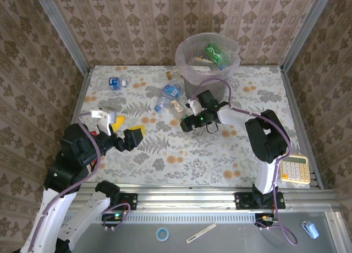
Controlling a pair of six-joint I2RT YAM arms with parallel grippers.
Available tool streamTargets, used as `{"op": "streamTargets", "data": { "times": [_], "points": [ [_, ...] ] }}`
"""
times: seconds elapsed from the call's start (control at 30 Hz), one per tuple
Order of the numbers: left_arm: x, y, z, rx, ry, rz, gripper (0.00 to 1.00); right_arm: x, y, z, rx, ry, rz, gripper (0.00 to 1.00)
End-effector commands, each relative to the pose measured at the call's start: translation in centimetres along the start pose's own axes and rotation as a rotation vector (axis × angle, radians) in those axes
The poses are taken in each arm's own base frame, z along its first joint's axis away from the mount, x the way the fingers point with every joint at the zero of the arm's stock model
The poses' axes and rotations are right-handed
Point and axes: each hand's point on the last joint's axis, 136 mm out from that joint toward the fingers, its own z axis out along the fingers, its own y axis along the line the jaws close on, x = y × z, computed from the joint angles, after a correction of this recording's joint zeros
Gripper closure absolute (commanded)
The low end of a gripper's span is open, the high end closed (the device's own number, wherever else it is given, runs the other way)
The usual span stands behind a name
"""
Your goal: Throw the plastic bottles in the bin
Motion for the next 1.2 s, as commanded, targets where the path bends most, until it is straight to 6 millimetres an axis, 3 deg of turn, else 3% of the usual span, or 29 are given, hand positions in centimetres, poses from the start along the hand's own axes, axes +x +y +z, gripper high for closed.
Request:
{"op": "streamTargets", "data": {
  "times": [0.0,0.27,0.73,0.93,1.17],
  "points": [
    [-0.3,0.0,-0.3,-0.006,-0.022,-0.01,0.0,-0.6,-0.5,1.0,0.028,0.018,0.003,0.14],
    [-0.2,0.2,-0.3,-0.011,-0.019,-0.013,0.0,-0.3,-0.8,2.1,0.037,0.041,0.021,0.21],
    [0.4,0.2,0.3,0.007,-0.018,-0.049,0.0,1.7,-0.1,1.2,0.048,0.05,0.053,0.54],
    [0.9,0.4,1.6,0.03,-0.023,-0.096,0.0,2.9,1.1,0.1,0.052,0.036,0.049,0.62],
    [2.7,0.9,4.6,0.079,0.004,-0.195,0.0,3.7,2.2,-1.1,0.035,0.009,0.063,0.72]
  ]
}}
